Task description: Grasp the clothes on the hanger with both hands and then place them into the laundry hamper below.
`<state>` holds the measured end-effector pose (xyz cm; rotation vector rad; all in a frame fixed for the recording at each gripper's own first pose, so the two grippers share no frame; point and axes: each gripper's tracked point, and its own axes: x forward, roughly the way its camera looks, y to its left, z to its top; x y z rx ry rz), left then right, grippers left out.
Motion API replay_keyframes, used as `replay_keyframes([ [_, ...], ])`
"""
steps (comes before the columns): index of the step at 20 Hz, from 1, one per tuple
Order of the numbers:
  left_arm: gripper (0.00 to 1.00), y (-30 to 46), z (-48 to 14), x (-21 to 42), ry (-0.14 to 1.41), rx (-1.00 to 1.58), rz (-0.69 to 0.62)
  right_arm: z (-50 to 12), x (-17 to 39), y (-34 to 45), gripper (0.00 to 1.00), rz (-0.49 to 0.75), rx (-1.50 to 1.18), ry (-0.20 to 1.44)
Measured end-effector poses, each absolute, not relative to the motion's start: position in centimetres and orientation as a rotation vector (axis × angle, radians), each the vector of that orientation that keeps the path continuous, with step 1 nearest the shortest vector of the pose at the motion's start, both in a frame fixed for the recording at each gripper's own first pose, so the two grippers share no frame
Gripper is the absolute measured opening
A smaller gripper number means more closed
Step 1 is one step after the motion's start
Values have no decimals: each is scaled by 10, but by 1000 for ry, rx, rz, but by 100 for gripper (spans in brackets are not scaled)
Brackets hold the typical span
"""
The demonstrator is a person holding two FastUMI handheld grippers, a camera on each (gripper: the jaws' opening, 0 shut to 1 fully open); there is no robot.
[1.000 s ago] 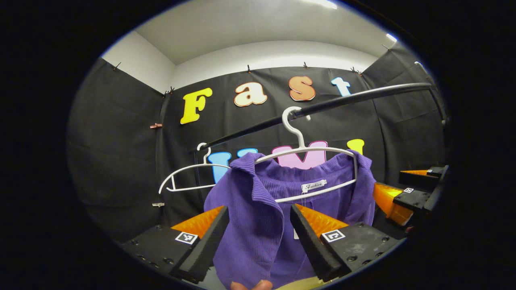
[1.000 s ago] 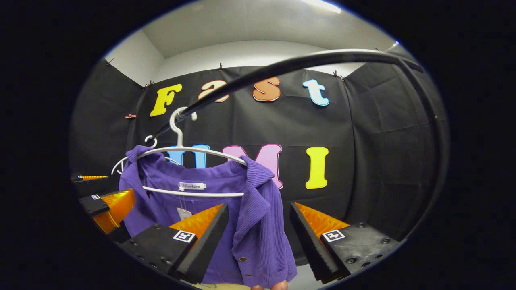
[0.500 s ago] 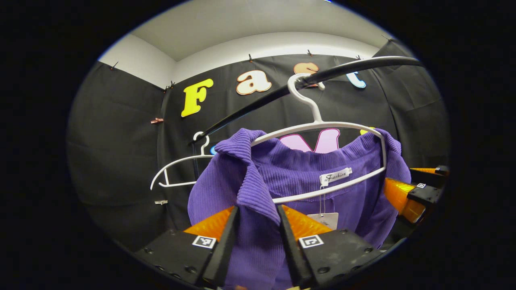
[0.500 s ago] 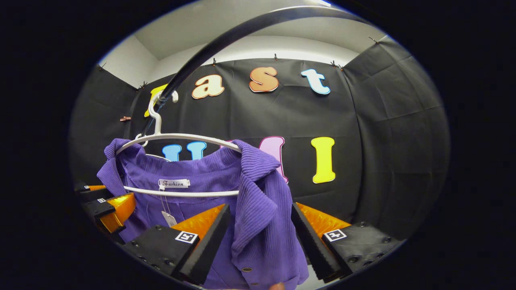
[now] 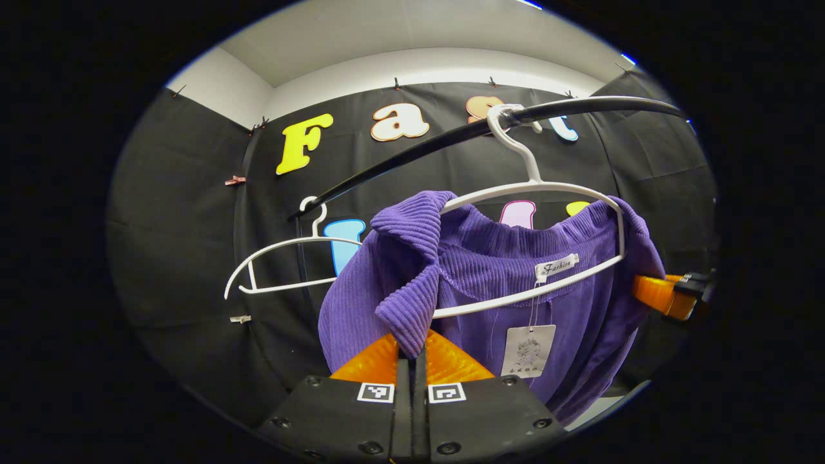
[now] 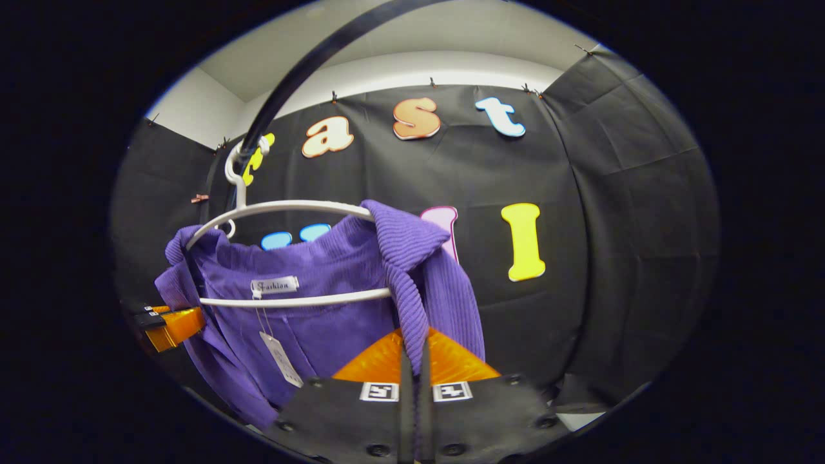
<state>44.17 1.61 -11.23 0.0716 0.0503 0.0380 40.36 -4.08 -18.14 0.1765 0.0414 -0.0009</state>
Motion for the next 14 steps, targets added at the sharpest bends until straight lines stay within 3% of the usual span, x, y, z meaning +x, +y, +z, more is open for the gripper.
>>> replay_keyframes([
  [9, 3, 22, -80, 431, 16, 93, 67, -129, 412, -103, 5, -162, 111, -142],
  [10, 7, 25, -75, 432, 10, 80, 77, -128, 417, -108, 5, -178, 90, -151],
  [11, 3, 27, -72, 433, 7, 71, 82, -128, 422, -111, 4, -192, 78, -153],
  [14, 5, 32, -64, 433, 1, 83, 91, -128, 437, -125, 4, -250, 39, -162],
])
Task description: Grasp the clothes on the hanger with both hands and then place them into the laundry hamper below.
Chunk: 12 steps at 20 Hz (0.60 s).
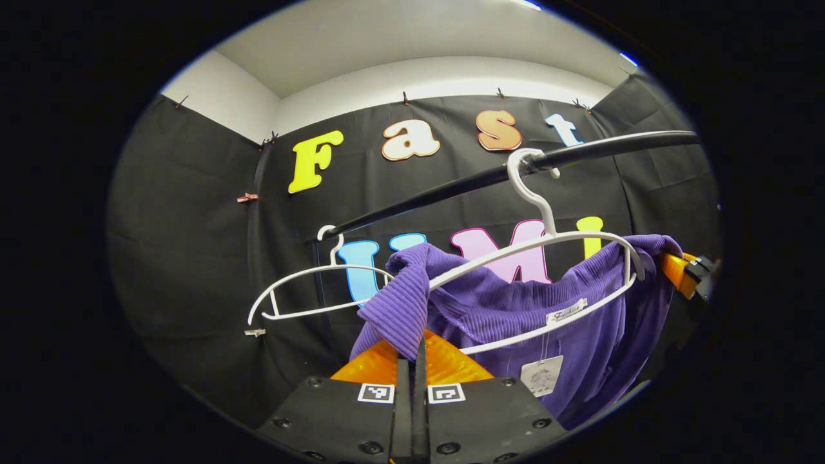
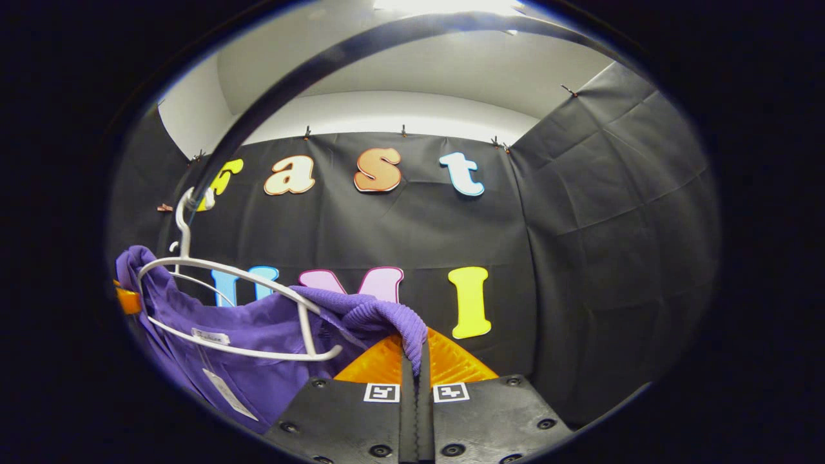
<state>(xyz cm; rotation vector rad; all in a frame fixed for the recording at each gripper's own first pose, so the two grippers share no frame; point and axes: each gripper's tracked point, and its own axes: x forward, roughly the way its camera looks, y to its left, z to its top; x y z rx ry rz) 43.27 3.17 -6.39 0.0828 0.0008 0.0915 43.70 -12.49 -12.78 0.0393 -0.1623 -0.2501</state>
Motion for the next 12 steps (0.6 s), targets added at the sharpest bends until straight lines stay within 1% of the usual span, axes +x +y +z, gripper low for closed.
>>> replay_keyframes([
  [1, 3, 32, -63, 432, 2, 86, 88, -128, 442, -130, 5, -271, 25, -168],
  [2, 3, 33, -62, 431, 2, 92, 87, -134, 447, -137, 9, -300, 11, -162],
  [4, 3, 36, -56, 430, -2, 99, 84, -155, 459, -144, 0, -331, 16, -126],
  [5, 3, 38, -57, 432, 1, 99, 83, -173, 464, -147, 4, -337, 28, -82],
  [6, 5, 40, -58, 432, 8, 98, 83, -191, 465, -142, 4, -328, 48, -43],
  [8, 5, 49, -63, 433, 23, 102, 88, -220, 461, -127, 5, -301, 75, 25],
  [10, 5, 63, -72, 433, 40, 98, 106, -235, 448, -105, 5, -256, 81, 56],
  [11, 3, 72, -77, 434, 49, 97, 123, -238, 442, -94, 5, -230, 82, 69],
  [12, 5, 82, -82, 433, 62, 99, 146, -241, 432, -80, 5, -202, 85, 78],
])
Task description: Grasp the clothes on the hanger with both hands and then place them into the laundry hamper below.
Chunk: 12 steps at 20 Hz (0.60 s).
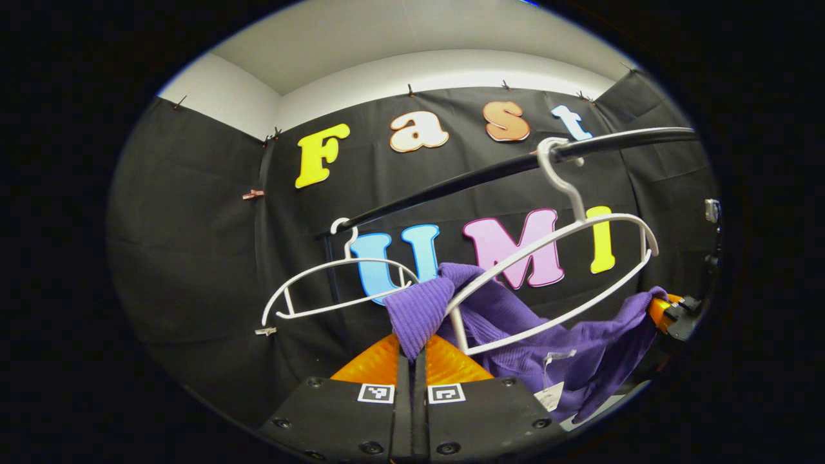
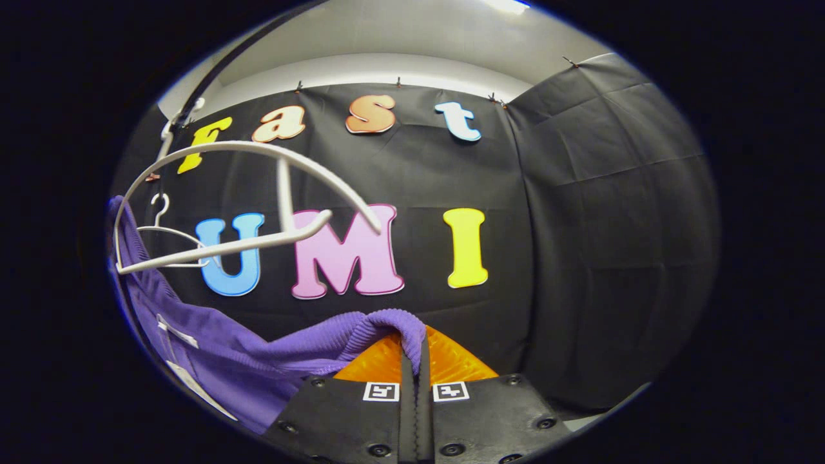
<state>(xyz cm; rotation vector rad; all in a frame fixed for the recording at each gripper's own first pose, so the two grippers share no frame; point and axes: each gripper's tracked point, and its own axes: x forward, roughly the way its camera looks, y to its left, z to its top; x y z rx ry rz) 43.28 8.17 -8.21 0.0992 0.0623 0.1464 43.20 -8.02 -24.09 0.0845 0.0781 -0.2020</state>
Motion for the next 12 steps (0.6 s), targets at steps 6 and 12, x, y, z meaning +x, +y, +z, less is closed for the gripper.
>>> replay_keyframes([
  [6, 5, 126, -144, 418, 164, 42, 198, -233, 401, -26, 8, -70, 95, 105],
  [12, 5, 85, -187, 393, 250, -12, 86, -205, 372, 31, 5, 76, 120, 110],
])
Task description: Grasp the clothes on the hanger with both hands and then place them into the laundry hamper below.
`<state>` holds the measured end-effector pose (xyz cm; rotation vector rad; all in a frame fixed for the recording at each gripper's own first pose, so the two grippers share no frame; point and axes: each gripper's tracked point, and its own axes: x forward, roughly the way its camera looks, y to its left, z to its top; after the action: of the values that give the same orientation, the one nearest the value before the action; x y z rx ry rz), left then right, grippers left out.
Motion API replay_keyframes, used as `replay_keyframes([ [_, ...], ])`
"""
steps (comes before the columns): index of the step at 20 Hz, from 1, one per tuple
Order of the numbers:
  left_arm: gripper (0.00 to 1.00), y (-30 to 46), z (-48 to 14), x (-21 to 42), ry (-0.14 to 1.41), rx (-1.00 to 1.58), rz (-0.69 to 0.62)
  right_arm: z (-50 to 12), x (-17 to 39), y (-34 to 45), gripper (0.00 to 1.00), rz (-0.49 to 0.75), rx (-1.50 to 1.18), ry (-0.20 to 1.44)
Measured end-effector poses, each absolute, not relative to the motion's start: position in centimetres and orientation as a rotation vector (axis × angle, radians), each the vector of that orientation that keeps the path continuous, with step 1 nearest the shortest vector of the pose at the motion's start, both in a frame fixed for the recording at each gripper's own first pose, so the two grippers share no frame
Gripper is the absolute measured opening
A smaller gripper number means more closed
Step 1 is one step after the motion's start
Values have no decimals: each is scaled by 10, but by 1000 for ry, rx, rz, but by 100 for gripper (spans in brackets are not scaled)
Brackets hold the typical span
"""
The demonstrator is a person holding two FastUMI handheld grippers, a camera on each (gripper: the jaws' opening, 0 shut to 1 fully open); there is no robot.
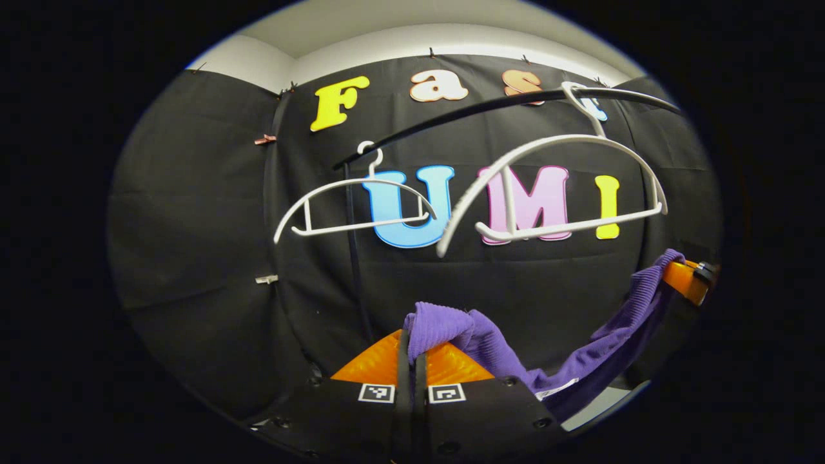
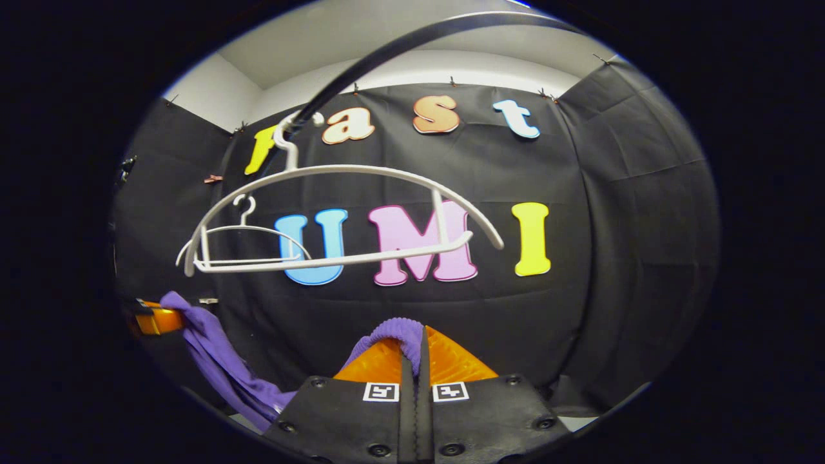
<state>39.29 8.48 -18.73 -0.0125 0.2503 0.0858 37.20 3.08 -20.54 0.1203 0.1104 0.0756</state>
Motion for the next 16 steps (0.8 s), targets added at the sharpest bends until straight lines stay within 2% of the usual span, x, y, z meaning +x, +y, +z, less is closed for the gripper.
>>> replay_keyframes([
  [5, 5, 28, -167, 382, 232, -49, -43, -183, 354, 66, 5, 159, 144, 119],
  [9, 5, 2, -158, 377, 221, -97, -112, -178, 341, 69, 5, 177, 159, 139],
  [10, 5, -3, -166, 376, 238, -109, -127, -188, 338, 69, 8, 175, 157, 160],
  [11, 5, -9, -177, 375, 265, -117, -138, -202, 334, 67, 4, 173, 152, 189],
  [16, 5, -31, -247, 369, 406, -130, -172, -289, 311, 60, 4, 167, 91, 376],
])
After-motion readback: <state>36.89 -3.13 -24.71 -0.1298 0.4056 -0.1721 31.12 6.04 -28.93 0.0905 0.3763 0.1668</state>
